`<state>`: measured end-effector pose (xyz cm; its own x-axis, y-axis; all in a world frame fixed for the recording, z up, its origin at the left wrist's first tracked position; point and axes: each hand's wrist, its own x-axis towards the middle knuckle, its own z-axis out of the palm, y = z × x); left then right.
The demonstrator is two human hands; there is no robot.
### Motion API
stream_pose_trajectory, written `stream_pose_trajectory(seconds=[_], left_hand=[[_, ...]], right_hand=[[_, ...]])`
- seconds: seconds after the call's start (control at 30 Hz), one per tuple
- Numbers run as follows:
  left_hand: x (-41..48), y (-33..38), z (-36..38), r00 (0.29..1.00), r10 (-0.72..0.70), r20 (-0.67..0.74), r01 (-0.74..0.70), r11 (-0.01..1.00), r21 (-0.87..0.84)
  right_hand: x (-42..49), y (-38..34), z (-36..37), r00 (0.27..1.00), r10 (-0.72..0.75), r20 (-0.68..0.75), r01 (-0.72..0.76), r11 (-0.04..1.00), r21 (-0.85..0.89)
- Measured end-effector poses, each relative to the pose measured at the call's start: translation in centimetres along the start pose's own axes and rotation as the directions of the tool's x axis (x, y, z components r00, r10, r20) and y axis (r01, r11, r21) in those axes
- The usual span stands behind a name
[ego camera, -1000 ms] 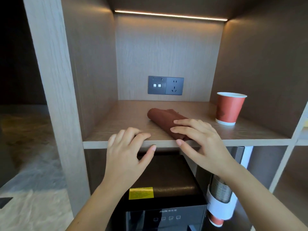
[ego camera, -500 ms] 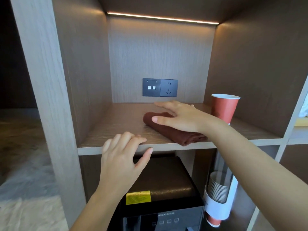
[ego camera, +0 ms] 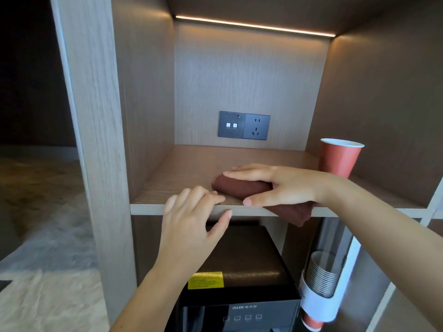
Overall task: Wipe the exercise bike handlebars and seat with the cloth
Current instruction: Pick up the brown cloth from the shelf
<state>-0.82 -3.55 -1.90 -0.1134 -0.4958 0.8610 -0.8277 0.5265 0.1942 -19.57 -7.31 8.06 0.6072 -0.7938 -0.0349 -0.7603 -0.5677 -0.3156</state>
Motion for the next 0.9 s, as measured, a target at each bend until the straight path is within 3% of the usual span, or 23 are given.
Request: stream_pose_trajectory(seconds=[0.23, 0.47, 0.7, 0.9], left_hand=[[-0.1, 0.1, 0.1, 1.000, -0.003, -0.022, 0.003, 1.000, -0.008], [-0.4, -0.1, -0.1, 0.999, -0.033, -0.025, 0.032, 0.998, -0.057], [-0.8, -0.3, 0.0, 0.998, -0.015, -0.057, 0.012, 0.998, -0.060], [-1.4, -0.2, -0.4, 0.999, -0.005, -0.035, 0.002, 0.997, -0.073]], right_hand=[[1.3, -0.8, 0.5, 0.999, 0.035, 0.024, -0.033, 0.996, -0.080], [0.8, -0.5, 1.2, 0.997, -0.046, -0.055, 0.042, 0.997, -0.065], [-0.3, -0.9, 2.7, 0.953, -0.128, -0.275, 0.064, 0.971, -0.231], [-1.8, -1.6, 5.4, 0.807, -0.200, -0.556, -0.043, 0.919, -0.392]])
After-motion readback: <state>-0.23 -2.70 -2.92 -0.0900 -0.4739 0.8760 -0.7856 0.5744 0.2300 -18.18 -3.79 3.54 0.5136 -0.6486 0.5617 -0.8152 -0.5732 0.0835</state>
